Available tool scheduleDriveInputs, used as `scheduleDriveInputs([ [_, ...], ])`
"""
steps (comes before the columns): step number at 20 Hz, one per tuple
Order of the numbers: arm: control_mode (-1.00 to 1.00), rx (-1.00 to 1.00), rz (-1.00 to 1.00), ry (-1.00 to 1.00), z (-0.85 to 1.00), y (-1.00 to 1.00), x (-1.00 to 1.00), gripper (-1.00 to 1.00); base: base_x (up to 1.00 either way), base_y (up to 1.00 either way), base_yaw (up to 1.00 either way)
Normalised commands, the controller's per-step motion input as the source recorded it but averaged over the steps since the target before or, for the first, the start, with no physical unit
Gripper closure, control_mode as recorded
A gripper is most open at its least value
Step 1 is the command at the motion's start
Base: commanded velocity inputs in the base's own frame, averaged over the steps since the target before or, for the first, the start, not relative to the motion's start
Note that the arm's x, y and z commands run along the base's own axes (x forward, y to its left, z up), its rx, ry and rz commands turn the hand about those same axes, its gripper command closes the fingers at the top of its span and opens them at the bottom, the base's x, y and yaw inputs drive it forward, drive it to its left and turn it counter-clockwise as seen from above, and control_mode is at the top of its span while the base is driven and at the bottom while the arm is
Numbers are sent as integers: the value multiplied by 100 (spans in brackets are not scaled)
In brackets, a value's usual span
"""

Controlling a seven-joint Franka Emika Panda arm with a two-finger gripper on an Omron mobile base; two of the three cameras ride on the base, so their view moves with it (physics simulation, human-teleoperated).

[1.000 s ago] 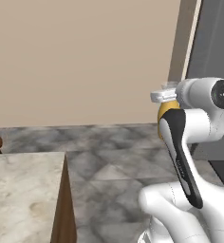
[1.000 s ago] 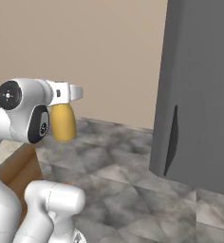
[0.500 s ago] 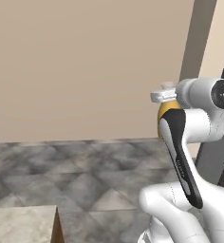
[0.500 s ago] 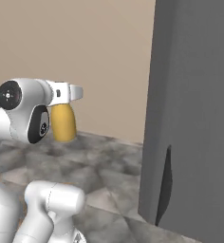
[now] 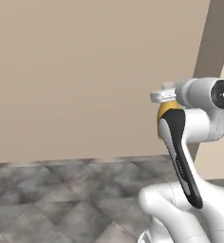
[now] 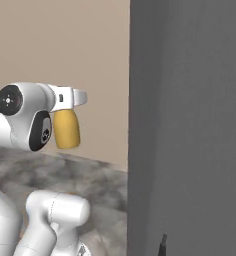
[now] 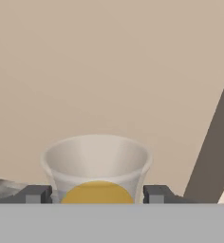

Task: Move the onion and bar from the second highest shelf to the top shelf to make space. Then, place the pitcher from the counter on the cleared second highest shelf.

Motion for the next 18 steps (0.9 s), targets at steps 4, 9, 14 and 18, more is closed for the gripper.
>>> scheduleDriveInputs([
  [4,100,0,0,0,0,0,0,100,100,4,-25],
  [9,100,0,0,0,0,0,0,100,86,15,-44],
  [14,100,0,0,0,0,0,0,100,64,12,-60],
  [18,100,0,0,0,0,0,0,100,51,15,-70],
])
